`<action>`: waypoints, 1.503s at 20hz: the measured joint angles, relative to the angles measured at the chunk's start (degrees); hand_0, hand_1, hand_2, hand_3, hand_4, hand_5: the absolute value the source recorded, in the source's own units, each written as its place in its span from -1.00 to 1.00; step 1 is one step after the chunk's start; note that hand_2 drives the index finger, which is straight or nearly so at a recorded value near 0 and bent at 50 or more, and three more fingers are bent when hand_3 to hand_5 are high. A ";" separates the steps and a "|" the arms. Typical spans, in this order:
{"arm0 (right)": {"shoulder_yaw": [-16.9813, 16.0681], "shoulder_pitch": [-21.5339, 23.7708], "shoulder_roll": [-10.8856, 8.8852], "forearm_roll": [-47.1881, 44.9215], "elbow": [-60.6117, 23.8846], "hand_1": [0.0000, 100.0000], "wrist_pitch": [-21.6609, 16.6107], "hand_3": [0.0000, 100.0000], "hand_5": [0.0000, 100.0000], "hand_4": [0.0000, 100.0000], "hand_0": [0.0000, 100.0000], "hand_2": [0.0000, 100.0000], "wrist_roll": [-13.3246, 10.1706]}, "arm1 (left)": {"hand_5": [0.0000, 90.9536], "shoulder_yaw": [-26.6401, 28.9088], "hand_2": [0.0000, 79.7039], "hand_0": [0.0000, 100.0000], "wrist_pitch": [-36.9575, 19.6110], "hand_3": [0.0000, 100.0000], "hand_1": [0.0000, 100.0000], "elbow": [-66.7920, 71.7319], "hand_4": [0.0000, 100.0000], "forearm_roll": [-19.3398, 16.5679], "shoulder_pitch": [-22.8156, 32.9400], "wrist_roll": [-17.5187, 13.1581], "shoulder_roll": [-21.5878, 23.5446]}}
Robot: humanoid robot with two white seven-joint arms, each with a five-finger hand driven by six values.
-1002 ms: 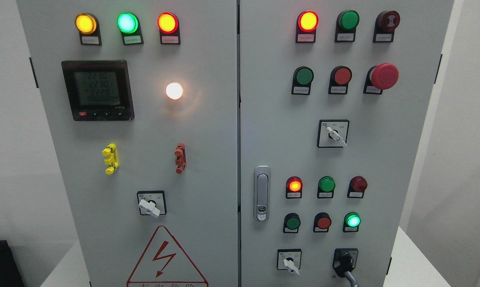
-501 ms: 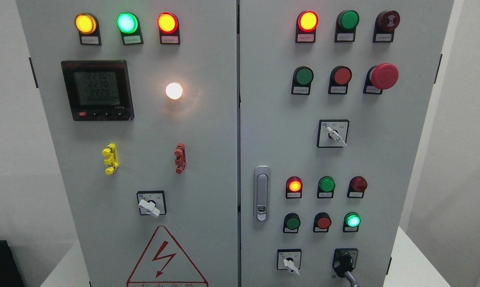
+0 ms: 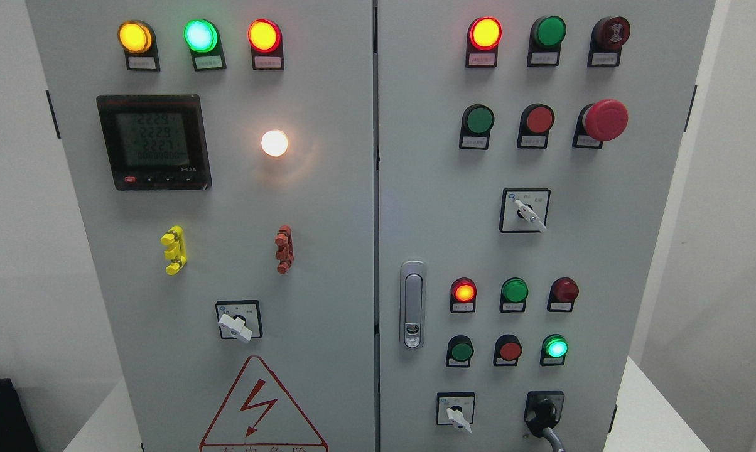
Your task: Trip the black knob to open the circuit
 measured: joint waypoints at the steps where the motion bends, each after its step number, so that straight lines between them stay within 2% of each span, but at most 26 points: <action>1: 0.00 0.00 0.00 -0.02 0.00 -0.96 -0.02 1.00 0.80 0.91 -1.00 -0.84 0.00 | -1.00 0.00 -1.00 -0.76 0.00 -1.00 -0.22 0.00 -1.00 0.00 0.00 0.00 0.00; 21: -0.50 0.28 -0.18 0.41 0.20 -0.95 -0.27 1.00 0.78 0.91 -1.00 -0.84 0.00 | -1.00 0.00 -1.00 -0.76 0.00 -1.00 -0.22 0.00 -1.00 0.00 0.00 0.00 0.00; 30: -0.77 0.38 -0.38 0.51 0.52 -0.94 -0.35 1.00 0.78 0.90 -1.00 -0.84 0.98 | -1.00 0.00 -1.00 -0.76 0.00 -1.00 -0.22 0.00 -1.00 0.00 0.00 0.00 0.00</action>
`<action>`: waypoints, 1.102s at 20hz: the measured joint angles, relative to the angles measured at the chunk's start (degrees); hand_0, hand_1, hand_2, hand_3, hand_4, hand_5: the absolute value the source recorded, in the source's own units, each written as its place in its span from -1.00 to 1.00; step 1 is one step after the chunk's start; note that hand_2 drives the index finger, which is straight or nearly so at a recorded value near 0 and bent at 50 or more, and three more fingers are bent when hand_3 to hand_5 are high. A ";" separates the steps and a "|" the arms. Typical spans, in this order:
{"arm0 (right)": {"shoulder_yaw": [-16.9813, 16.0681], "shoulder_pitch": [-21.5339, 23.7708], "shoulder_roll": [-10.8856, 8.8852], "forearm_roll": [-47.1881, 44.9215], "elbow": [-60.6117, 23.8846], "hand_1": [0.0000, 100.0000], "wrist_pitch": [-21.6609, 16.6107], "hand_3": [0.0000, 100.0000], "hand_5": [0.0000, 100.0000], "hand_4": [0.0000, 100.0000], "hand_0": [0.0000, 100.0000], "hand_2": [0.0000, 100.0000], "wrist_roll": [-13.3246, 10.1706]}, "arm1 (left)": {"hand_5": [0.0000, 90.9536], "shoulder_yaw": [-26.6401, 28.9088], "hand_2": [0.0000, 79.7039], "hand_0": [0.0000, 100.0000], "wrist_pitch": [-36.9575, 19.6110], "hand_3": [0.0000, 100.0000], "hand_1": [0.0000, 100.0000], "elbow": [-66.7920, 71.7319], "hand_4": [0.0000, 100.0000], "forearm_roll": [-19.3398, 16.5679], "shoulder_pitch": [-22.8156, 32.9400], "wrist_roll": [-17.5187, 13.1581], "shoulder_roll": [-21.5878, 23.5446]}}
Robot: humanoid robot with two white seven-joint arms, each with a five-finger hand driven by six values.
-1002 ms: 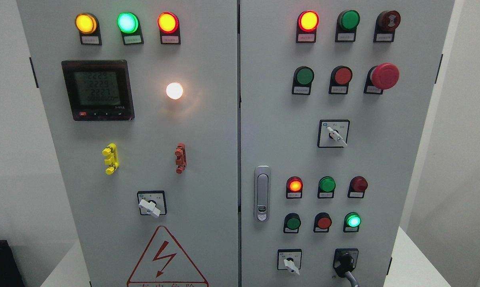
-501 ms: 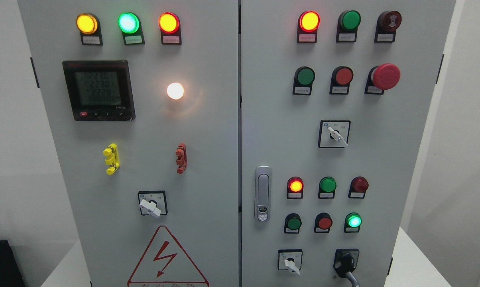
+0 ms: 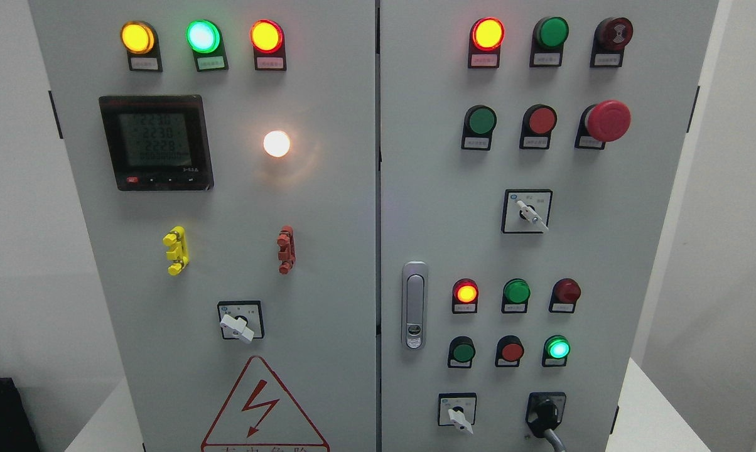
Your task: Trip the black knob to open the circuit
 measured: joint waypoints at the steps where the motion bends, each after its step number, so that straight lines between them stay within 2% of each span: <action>1: -0.07 0.00 -0.02 -0.01 0.03 -0.94 0.00 1.00 0.78 0.90 -1.00 -0.84 0.06 | -1.00 0.00 -1.00 -0.76 0.00 -1.00 -0.22 0.00 -1.00 0.00 0.00 0.00 0.00; 11: -1.55 -0.15 -0.19 -0.23 0.20 -0.94 0.27 1.00 0.77 0.90 -1.00 -0.84 0.65 | -1.00 0.00 -1.00 -0.76 0.00 -1.00 -0.22 0.00 -1.00 0.01 0.00 0.00 0.00; 22: -2.26 -0.13 -0.51 -0.23 0.26 -0.94 0.27 1.00 0.76 0.89 -1.00 -0.84 -0.03 | -1.00 0.00 -1.00 -0.76 0.01 -1.00 -0.22 0.00 -1.00 0.00 0.00 0.00 0.00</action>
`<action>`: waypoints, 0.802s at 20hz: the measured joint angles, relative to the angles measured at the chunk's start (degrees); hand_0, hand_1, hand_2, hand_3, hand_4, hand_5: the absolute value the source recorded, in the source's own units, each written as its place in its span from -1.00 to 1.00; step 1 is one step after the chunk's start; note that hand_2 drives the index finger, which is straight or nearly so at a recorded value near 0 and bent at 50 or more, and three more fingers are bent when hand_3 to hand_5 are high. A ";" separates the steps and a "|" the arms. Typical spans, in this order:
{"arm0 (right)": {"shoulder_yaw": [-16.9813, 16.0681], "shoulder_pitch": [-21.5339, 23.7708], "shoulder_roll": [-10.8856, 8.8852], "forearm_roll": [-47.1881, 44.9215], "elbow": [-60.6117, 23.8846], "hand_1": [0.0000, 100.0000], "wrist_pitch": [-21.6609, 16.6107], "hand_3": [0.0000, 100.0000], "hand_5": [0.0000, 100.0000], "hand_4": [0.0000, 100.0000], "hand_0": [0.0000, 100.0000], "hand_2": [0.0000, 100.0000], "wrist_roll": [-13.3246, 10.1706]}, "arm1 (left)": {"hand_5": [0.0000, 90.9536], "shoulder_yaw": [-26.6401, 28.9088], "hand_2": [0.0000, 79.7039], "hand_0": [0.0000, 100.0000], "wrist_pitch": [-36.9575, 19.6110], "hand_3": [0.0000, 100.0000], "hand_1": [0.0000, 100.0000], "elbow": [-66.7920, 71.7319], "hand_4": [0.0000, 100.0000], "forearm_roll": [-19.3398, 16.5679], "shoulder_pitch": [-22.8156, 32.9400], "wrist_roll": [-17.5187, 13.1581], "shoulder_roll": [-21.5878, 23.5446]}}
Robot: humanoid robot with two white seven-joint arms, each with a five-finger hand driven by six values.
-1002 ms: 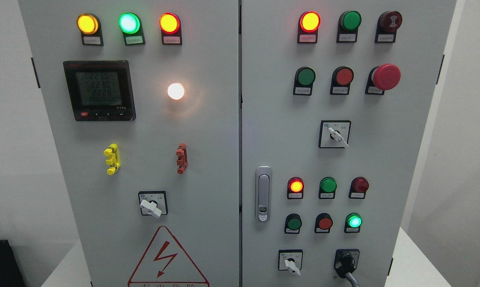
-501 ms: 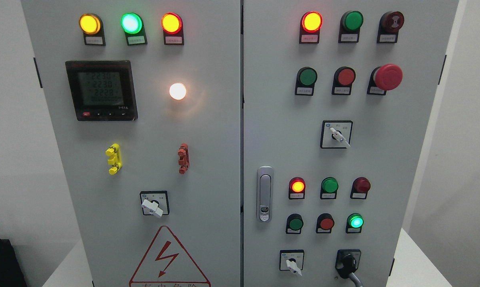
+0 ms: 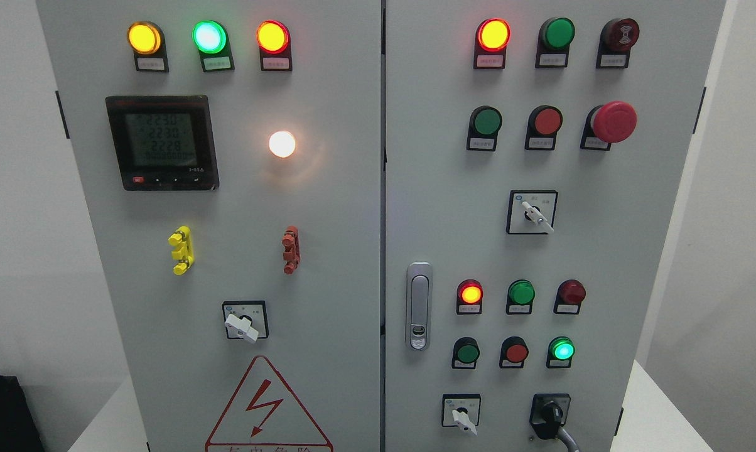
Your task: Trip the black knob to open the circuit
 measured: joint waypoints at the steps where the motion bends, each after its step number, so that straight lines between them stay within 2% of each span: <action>1: -0.02 0.01 -0.15 0.00 0.00 -0.94 0.00 1.00 0.76 0.89 -1.00 -0.84 0.00 | -1.00 0.00 -1.00 -0.76 0.00 -1.00 -0.22 0.00 -1.00 0.00 0.00 0.00 0.00; 14: -0.30 0.25 -1.30 -0.12 -0.07 -0.94 0.02 1.00 0.73 0.87 -1.00 -0.84 -0.10 | -1.00 0.00 -1.00 -0.76 0.01 -1.00 -0.22 0.00 -1.00 0.00 0.00 0.00 0.00; 16: -0.33 0.28 -1.39 -0.15 -0.10 -0.93 0.02 1.00 0.66 0.85 -1.00 -0.85 -0.11 | -1.00 0.00 -1.00 -0.76 0.02 -1.00 -0.22 0.00 -1.00 0.00 0.00 0.00 0.00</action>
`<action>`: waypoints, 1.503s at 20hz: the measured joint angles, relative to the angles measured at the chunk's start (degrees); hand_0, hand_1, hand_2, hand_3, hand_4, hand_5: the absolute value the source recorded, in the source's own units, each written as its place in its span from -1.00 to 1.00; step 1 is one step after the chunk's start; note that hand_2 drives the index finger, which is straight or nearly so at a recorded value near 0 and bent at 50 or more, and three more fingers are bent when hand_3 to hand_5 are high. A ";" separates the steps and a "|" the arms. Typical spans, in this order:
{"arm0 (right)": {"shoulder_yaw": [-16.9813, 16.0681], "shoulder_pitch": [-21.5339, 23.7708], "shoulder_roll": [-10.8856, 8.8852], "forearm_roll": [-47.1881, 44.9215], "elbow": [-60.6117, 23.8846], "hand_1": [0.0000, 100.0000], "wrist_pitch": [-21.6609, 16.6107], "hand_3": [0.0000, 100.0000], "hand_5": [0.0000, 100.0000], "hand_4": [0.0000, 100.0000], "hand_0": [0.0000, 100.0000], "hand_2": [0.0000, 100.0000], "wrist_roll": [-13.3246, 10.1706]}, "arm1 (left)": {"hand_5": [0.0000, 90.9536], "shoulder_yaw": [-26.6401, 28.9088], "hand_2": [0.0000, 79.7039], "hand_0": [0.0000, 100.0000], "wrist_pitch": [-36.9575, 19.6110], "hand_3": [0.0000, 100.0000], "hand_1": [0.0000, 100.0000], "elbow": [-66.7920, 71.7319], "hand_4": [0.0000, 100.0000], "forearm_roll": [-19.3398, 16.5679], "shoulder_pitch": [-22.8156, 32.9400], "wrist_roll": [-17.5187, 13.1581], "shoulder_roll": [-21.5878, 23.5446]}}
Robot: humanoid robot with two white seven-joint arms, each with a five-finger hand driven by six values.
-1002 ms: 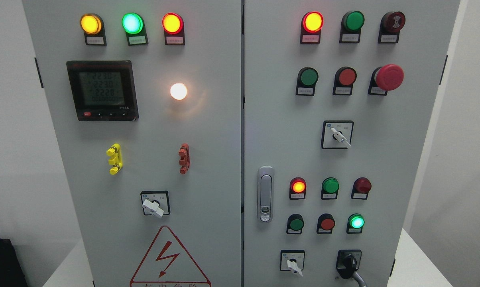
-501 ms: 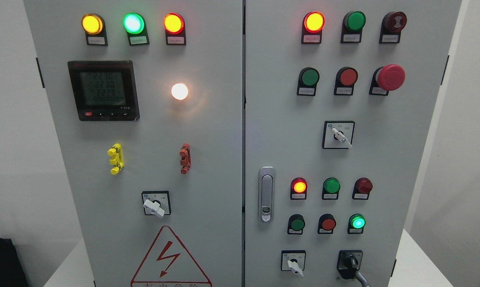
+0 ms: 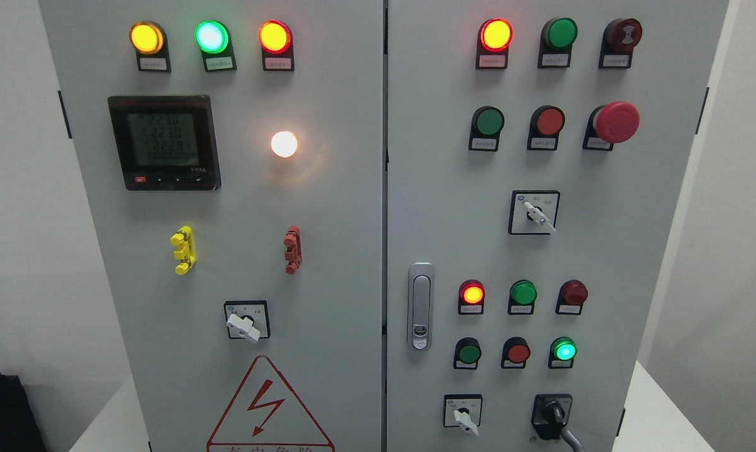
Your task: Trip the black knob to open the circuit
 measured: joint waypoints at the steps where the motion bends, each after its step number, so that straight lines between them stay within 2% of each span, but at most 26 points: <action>1: -0.02 0.01 -0.03 -0.02 -0.02 -0.93 0.00 1.00 0.64 0.84 -1.00 -0.85 0.00 | -1.00 0.00 -1.00 -0.76 0.10 -1.00 -0.22 0.00 -1.00 0.00 0.00 0.00 0.00; 4: -0.05 0.31 -0.12 -0.05 -0.20 -0.93 0.00 1.00 0.52 0.79 -1.00 -0.86 0.00 | -1.00 0.00 -1.00 -0.76 0.22 -1.00 -0.22 0.00 -1.00 0.00 0.00 0.00 0.00; 7: -0.06 0.90 -0.20 -0.07 -0.53 -0.94 0.01 0.91 0.40 0.69 -1.00 -0.88 0.00 | -1.00 0.00 -1.00 -0.76 0.21 -1.00 -0.22 0.00 -1.00 0.00 0.00 0.00 0.00; 10: -0.08 1.69 -0.25 -0.12 -1.03 -0.93 0.01 0.80 0.20 0.47 -1.00 -0.91 -0.01 | -1.00 0.00 -1.00 -0.76 0.10 -1.00 -0.22 0.00 -1.00 0.00 0.00 0.00 0.00; 12: -0.09 2.43 -0.28 -0.13 -1.54 -0.93 0.02 0.58 0.02 0.25 -1.00 -0.91 -0.09 | -1.00 0.00 -1.00 -0.76 0.05 -1.00 -0.22 0.00 -1.00 0.00 0.00 0.00 0.00; 17: -0.11 5.05 -0.33 -0.16 -3.09 -0.93 0.03 -0.21 -0.40 -0.37 -1.00 -0.92 -0.05 | -1.00 0.00 -1.00 -0.76 -0.04 -1.00 -0.22 0.00 -1.00 0.00 0.00 0.00 0.00; 20: -0.13 7.05 -0.35 -0.19 -4.30 -0.93 -0.15 -0.56 -0.62 -0.65 -1.00 -0.92 0.73 | -1.00 0.00 -1.00 -0.76 -0.05 -1.00 -0.22 0.00 -1.00 0.00 0.00 0.00 0.00; 26: -0.13 11.31 -0.14 -0.25 -7.23 -0.95 -0.51 -0.78 -0.88 -0.88 -1.00 -0.98 2.36 | -1.00 0.00 -1.00 -0.76 -0.06 -1.00 -0.22 0.00 -1.00 0.00 0.00 0.00 0.00; 30: -0.14 13.96 -0.22 -0.26 -9.08 -0.96 -0.93 -0.84 -0.98 -0.97 -1.00 -1.00 2.64 | -1.00 0.00 -1.00 -0.76 -0.05 -1.00 -0.22 0.00 -1.00 0.00 0.00 0.00 0.00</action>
